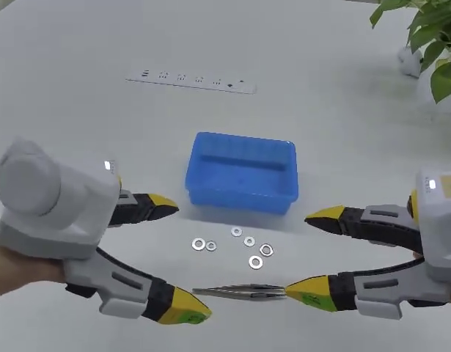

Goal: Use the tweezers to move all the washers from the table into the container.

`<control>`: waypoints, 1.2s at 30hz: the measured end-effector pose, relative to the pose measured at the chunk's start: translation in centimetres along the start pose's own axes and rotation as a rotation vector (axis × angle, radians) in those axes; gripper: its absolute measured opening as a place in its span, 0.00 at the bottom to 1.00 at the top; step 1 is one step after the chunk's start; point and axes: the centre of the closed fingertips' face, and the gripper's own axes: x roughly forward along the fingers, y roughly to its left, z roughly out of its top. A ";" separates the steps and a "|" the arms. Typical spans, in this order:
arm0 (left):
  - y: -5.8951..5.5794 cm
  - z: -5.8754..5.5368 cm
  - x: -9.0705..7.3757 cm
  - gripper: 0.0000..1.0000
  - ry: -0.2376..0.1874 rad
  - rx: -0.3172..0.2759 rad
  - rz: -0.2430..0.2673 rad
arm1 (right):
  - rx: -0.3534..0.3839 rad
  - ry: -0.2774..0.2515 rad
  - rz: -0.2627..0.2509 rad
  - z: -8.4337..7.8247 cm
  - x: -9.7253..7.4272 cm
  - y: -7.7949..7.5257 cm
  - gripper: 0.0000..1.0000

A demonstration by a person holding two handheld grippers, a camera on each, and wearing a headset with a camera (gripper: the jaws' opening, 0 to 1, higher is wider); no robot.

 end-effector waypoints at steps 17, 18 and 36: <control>-0.1 -4.7 2.1 0.75 0.136 0.021 -0.040 | -0.009 0.096 0.026 -3.3 2.9 0.6 0.50; -0.1 -5.9 2.1 0.74 0.198 0.019 -0.057 | -0.018 0.113 0.041 -3.7 3.3 0.8 0.50; -0.8 -5.1 5.0 0.46 0.181 0.155 -0.122 | -0.233 0.307 0.174 -6.2 6.9 1.9 0.27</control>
